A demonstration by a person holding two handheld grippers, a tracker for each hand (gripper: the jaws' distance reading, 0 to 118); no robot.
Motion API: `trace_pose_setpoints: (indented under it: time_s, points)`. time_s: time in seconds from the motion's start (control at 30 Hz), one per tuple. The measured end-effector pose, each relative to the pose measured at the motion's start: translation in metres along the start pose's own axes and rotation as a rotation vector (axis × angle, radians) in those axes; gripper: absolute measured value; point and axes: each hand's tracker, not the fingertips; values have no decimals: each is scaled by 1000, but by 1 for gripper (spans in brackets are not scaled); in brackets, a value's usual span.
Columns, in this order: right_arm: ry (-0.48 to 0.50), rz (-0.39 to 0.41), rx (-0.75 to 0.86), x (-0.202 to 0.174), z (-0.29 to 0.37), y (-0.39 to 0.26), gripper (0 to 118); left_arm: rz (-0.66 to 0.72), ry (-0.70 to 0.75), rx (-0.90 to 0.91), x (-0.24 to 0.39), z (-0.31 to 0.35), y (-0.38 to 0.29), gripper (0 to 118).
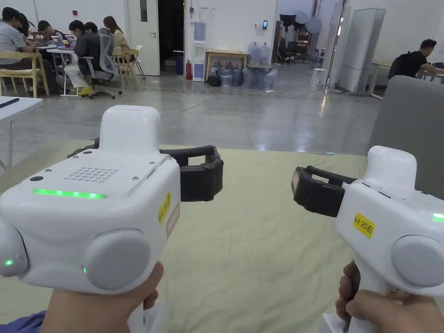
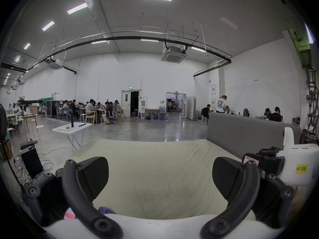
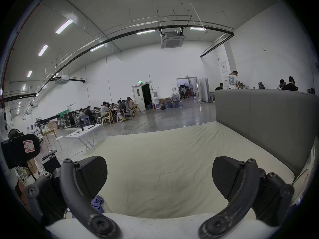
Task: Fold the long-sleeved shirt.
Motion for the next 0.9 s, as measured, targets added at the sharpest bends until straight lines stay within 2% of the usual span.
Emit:
trace_pose_setpoints:
  time_s: [0.9]
  points:
    - [16, 54, 28, -11, 12, 2, 118, 0, -12, -3, 1, 6, 5, 118]
